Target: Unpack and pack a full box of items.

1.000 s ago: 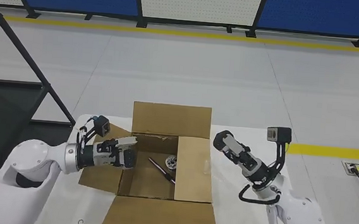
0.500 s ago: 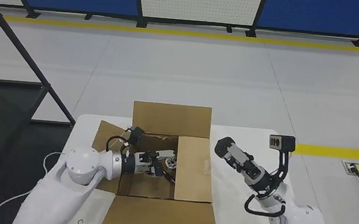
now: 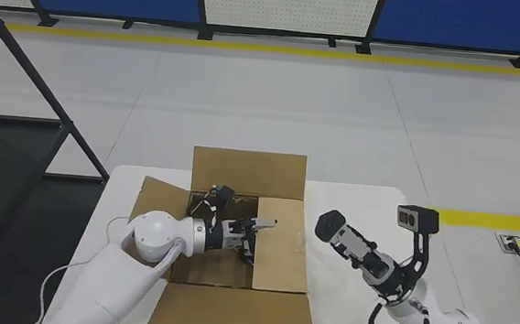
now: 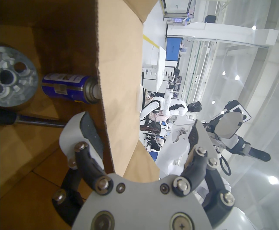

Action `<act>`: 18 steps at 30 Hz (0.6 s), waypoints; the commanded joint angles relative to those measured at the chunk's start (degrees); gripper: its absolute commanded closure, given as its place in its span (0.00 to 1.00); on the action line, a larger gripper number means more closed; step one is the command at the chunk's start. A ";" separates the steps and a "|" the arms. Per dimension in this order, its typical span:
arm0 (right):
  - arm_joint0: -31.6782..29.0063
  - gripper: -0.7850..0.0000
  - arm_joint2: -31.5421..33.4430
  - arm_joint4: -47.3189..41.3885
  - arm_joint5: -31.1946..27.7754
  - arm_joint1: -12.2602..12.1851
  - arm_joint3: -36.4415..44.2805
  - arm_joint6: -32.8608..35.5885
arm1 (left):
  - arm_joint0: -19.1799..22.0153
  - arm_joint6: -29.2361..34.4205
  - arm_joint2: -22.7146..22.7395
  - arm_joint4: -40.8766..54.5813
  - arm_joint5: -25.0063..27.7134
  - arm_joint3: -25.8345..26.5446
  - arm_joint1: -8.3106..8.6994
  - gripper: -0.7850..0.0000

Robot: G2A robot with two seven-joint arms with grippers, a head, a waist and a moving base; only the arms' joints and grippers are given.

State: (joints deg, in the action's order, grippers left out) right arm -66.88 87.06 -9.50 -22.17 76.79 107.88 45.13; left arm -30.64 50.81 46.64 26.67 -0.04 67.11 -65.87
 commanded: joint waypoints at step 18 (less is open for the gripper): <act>-1.39 0.00 -1.78 1.21 3.47 -2.19 4.65 10.28 | 3.65 -0.22 1.23 -1.08 -1.56 10.09 -1.59 0.00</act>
State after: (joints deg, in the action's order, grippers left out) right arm -68.11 85.58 -9.13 -19.55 74.70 111.99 55.44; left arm -27.81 50.78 48.12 25.28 -1.28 77.07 -67.17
